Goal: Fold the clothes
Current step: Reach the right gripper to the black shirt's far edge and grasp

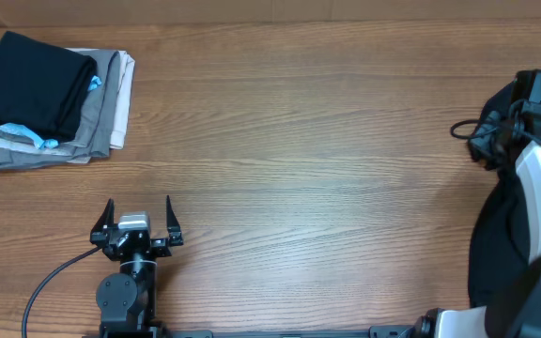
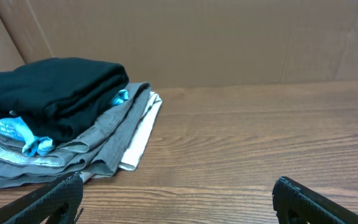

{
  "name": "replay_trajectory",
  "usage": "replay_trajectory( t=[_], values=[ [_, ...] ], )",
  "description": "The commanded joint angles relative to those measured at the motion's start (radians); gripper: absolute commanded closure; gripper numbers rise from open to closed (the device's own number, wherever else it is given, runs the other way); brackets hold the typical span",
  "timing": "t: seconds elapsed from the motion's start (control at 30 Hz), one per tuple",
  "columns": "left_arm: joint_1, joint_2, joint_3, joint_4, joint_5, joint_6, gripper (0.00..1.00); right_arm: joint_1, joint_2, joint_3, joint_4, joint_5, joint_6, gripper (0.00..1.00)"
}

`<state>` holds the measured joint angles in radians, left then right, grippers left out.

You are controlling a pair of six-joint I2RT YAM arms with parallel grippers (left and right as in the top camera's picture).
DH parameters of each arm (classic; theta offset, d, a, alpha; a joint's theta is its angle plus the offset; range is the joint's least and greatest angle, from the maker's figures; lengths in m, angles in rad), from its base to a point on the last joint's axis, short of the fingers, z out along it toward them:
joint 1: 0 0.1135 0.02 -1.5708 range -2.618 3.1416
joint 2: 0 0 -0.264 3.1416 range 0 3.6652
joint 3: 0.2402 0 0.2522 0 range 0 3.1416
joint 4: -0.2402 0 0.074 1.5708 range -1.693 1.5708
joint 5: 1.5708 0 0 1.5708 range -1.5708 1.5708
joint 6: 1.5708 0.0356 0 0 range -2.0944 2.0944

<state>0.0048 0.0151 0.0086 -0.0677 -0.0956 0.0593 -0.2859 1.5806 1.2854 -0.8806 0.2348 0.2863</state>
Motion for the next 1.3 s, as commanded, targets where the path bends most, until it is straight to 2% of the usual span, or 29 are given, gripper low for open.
replay_trajectory(
  t=[0.0,0.53,0.57,0.63,0.67,0.73,0.9,0.93,0.97,1.03,1.07,1.17,1.27],
  values=[
    [0.007,-0.011,-0.004,0.002,-0.012,0.016,0.0,-0.061,0.087,0.025,0.088,-0.065,-0.002,0.89],
    [0.007,-0.011,-0.004,0.002,-0.012,0.016,0.0,-0.095,0.32,0.024,0.254,-0.135,0.004,0.89],
    [0.007,-0.011,-0.004,0.001,-0.012,0.016,0.0,-0.095,0.327,0.024,0.261,-0.137,0.007,0.85],
    [0.007,-0.011,-0.004,0.001,-0.012,0.016,0.0,-0.095,0.341,0.024,0.271,-0.153,0.006,0.58],
    [0.007,-0.011,-0.004,0.002,-0.012,0.016,0.0,-0.095,0.347,0.024,0.274,-0.161,0.006,0.51],
    [0.007,-0.011,-0.004,0.001,-0.012,0.016,0.0,-0.095,0.36,0.024,0.279,-0.171,0.007,0.44],
    [0.007,-0.011,-0.004,0.001,-0.012,0.016,0.0,-0.095,0.377,0.023,0.303,-0.204,0.006,0.42],
    [0.007,-0.011,-0.004,0.001,-0.012,0.016,0.0,-0.095,0.378,0.023,0.304,-0.204,0.006,0.42],
    [0.007,-0.011,-0.004,0.001,-0.012,0.016,0.0,-0.095,0.38,0.023,0.304,-0.204,0.006,0.51],
    [0.007,-0.011,-0.004,0.001,-0.012,0.016,0.0,-0.094,0.38,0.023,0.305,-0.211,0.007,0.77],
    [0.007,-0.011,-0.004,0.002,-0.012,0.016,0.0,-0.094,0.38,0.023,0.308,-0.222,0.007,0.85],
    [0.007,-0.011,-0.004,0.001,-0.012,0.016,0.0,-0.09,0.38,0.023,0.309,-0.275,0.007,0.96],
    [0.007,-0.011,-0.004,0.001,-0.012,0.016,0.0,-0.066,0.38,0.023,0.308,-0.32,0.006,0.96]
  ],
)
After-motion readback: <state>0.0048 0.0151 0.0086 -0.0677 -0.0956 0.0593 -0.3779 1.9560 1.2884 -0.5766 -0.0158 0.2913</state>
